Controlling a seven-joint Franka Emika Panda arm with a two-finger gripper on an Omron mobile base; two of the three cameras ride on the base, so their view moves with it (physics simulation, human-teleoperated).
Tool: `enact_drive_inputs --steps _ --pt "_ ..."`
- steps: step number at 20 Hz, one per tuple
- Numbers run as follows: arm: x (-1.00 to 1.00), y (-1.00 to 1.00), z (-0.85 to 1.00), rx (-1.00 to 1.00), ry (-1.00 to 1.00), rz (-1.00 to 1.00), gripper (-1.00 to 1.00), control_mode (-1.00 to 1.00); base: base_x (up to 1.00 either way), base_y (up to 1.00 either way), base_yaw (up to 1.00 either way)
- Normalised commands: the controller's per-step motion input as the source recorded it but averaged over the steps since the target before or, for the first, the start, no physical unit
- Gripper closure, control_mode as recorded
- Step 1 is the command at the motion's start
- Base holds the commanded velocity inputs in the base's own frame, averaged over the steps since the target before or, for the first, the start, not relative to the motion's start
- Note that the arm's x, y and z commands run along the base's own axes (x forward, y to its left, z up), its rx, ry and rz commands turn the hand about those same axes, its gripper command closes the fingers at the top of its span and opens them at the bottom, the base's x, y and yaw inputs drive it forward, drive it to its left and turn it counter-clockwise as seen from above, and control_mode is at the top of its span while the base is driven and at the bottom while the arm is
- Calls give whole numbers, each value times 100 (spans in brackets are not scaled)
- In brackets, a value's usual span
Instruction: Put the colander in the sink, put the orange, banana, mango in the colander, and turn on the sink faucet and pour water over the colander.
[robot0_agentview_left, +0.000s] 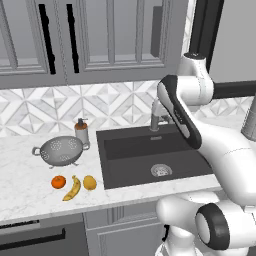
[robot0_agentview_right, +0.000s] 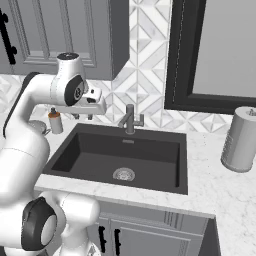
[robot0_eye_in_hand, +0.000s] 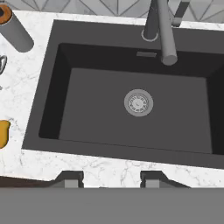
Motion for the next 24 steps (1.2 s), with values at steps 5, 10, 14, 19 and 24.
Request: enact_drive_inputs --steps 5,10,14,19,24 --pt "-28 13 0 -1 -5 1 -100 -100 0 0 0" --pt "-60 62 -5 -3 -1 4 -100 -100 0 0 0" --pt "-42 86 -16 -1 0 0 -100 -100 0 0 0" --pt "-10 95 -26 0 6 0 -100 -100 0 0 0" --pt "0 100 -30 0 10 -1 -100 -100 0 0 0"
